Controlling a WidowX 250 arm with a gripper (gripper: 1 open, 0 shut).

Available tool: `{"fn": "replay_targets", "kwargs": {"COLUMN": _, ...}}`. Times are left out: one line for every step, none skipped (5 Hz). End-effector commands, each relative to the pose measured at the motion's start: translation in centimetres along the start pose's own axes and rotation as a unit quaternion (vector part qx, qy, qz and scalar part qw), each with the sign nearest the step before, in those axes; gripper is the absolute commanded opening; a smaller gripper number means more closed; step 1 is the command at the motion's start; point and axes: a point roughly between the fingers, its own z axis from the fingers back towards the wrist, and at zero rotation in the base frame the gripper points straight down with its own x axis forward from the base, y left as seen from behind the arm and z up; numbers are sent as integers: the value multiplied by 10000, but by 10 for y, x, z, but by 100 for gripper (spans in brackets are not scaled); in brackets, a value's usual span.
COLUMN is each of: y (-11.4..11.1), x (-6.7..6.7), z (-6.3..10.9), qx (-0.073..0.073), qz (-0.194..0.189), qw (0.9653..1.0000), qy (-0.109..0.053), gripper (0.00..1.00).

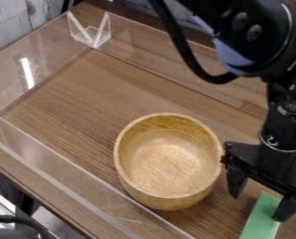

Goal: Put the green block in the brown bowl

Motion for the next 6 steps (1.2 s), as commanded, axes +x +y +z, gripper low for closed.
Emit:
{"fn": "replay_targets", "kwargs": {"y": -1, "x": 6, "z": 7, "qx": -97, "qz": 8, "qw": 9998, "qy": -169, "gripper": 100}}
{"fn": "replay_targets", "kwargs": {"y": -1, "x": 7, "z": 7, "qx": -114, "qz": 7, "qw": 9998, "qy": -185, "gripper": 100}}
{"fn": "replay_targets", "kwargs": {"y": -1, "x": 7, "z": 6, "qx": -129, "qz": 8, "qw": 9997, "qy": -197, "gripper": 100}}
{"fn": "replay_targets", "kwargs": {"y": 0, "x": 7, "z": 5, "qx": -140, "qz": 11, "qw": 9997, "qy": -210, "gripper": 100}}
{"fn": "replay_targets", "kwargs": {"y": 0, "x": 8, "z": 5, "qx": -152, "qz": 14, "qw": 9996, "qy": -222, "gripper": 100}}
{"fn": "replay_targets", "kwargs": {"y": 0, "x": 9, "z": 4, "qx": -165, "qz": 16, "qw": 9996, "qy": -235, "gripper": 100}}
